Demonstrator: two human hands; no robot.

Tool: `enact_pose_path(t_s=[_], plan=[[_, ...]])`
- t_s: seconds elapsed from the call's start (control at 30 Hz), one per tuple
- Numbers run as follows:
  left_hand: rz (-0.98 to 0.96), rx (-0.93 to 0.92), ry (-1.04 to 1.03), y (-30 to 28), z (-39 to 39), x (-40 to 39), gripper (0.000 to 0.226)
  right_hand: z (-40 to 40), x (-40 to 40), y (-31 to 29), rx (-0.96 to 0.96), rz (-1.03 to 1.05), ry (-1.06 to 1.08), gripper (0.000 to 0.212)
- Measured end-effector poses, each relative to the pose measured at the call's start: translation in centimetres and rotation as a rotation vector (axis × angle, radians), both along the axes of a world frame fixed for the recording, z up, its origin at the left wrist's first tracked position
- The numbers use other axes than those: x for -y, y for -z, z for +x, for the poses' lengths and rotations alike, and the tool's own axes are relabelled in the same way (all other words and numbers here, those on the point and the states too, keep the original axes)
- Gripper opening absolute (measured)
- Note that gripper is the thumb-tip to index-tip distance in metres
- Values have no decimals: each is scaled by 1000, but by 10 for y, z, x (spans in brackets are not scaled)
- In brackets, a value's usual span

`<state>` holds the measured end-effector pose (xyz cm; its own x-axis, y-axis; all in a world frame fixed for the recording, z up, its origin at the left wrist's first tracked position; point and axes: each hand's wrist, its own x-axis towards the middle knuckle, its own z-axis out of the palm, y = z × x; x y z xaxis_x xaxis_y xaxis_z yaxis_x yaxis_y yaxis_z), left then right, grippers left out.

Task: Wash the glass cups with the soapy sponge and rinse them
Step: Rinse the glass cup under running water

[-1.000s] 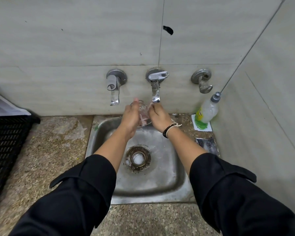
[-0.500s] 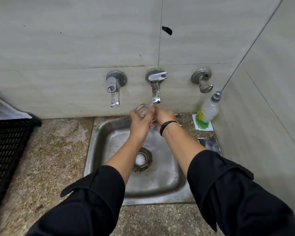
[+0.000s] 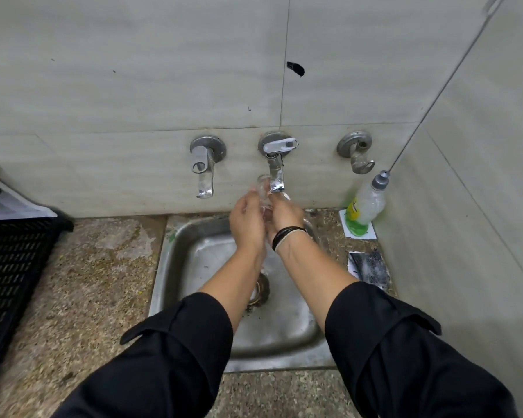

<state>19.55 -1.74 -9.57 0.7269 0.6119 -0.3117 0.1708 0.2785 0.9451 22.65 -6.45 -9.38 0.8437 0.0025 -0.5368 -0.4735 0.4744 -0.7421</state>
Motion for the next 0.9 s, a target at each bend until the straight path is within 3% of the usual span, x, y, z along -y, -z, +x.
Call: enact_pose_path(t_s=[0.07,0.13,0.23,0.3,0.37,0.43,0.5,0.6,0.7,0.73,0.83,0.9], plan=[[-116,30,-2,5,-3,9,51,-5,-1,2,-39,-217,-38,38],[-111,-3,21,13,-4,8,48,-3,9,2,-1,-470,-173,56],[79,-47,163,21,-7,3,37,8,27,-4,156,-720,-359,51],[232,-19,232,16,-9,-1,30,15,32,-12,222,-743,-456,39],[484,47,311,12,-8,-11,22,22,38,-17,261,-834,-564,46],[739,173,454,15,-6,-23,21,26,48,-22,243,-942,-662,53],[812,219,540,20,-5,-27,18,23,57,-26,171,-930,-683,51],[560,171,332,13,-8,-12,16,15,50,-25,100,-846,-570,45],[467,59,216,2,-5,-3,21,4,35,-15,304,-918,-391,37],[387,-10,245,0,-2,-6,29,2,34,-11,399,-949,-336,33],[-137,-296,443,-18,7,-29,43,-2,39,-4,755,-1080,-286,18],[-226,-414,551,-26,6,-36,40,-1,43,-2,884,-1137,-303,13]])
